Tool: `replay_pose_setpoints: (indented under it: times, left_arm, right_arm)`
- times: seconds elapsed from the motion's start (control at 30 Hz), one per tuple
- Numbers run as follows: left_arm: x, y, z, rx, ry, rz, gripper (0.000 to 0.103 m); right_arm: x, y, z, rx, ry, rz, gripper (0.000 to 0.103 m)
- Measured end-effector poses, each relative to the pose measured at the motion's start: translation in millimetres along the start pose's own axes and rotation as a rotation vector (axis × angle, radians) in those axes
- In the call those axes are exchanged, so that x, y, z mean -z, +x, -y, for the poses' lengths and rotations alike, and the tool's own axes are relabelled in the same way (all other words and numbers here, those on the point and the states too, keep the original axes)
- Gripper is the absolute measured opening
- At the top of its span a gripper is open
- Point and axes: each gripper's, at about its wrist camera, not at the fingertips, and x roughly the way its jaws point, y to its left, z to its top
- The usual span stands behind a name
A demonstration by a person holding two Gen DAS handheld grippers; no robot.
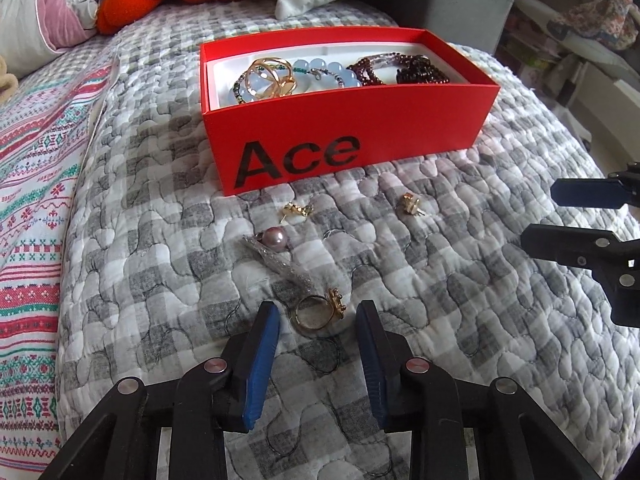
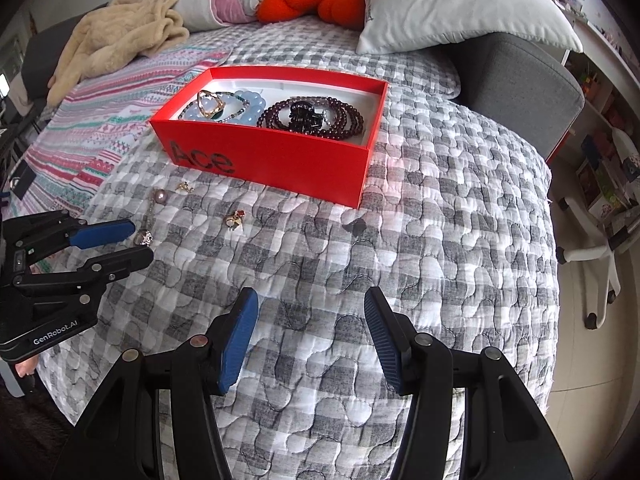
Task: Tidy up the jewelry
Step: 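Withdraw both tools from the box toward the rings on the quilt, then grasp the gold ring on the quilt with the left tool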
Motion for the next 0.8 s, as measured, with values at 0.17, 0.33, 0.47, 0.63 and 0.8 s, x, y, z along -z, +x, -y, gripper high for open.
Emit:
replay_pose_setpoints:
  times: [0.17,0.33,0.47,0.63,0.8]
  left_arm:
    - [-1,0,5,-0.030,0.019,-0.006,0.019]
    - [-2,-5,4,-0.025,0.013,0.000,0.019]
    - [-4,-17,2,-0.033,0.010,0.026,0.019]
    - [-5,-25,-9,-0.061,-0.025,0.031,0.019]
    - [-4,-27,-21,-0.068,-0.064,0.029,0.019]
  right_arm:
    - [0,1,1,-0.002,0.005,0.001,0.058]
    - [-3,3,1,-0.010,0.020,0.006,0.058]
    - [-7,9,-5,-0.034,0.021,0.005,0.058]
    - [-11,21,-17,-0.050,0.011,-0.006,0.058]
    - [-17,32,-31,-0.044,-0.020,0.009,0.058]
